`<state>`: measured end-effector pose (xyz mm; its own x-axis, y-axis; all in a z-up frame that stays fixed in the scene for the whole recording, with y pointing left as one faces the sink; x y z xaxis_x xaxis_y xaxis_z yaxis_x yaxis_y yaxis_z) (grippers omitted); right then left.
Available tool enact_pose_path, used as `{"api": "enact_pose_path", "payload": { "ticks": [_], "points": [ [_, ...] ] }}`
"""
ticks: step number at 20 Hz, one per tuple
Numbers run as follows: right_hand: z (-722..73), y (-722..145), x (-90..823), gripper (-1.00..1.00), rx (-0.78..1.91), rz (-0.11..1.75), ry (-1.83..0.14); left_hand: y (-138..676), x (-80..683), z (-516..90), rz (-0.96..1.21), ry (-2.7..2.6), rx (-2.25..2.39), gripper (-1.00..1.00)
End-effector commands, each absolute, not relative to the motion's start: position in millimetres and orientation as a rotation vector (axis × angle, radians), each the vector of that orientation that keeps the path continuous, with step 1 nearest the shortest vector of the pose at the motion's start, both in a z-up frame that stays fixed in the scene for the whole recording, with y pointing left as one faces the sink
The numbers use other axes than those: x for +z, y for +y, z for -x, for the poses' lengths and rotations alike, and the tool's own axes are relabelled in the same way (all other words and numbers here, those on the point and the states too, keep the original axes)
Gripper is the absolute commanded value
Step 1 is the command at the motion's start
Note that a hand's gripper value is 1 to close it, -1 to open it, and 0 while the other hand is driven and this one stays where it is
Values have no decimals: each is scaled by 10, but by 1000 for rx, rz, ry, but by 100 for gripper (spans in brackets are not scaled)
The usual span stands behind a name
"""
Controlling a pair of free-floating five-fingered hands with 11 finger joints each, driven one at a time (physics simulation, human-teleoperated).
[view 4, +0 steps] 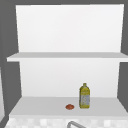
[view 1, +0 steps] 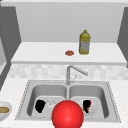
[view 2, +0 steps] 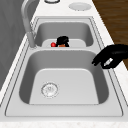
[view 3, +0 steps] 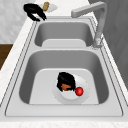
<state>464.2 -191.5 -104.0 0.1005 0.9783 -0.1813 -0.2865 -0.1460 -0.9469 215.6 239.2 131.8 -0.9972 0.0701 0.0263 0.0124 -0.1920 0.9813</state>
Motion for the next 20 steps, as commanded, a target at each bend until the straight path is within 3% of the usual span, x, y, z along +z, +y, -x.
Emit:
{"api": "enact_pose_path", "payload": {
  "ticks": [1, 20],
  "points": [
    [-4642, -1915, -1076, -100, 1357, 1150, -819, 2392, 1318, -2156, -101, 1973, 2395, 0],
    [-4501, -2029, -423, -100, 1360, 1187, -979, 2392, 1318, -2156, -101, 1973, 2395, 0]
  ]
}}
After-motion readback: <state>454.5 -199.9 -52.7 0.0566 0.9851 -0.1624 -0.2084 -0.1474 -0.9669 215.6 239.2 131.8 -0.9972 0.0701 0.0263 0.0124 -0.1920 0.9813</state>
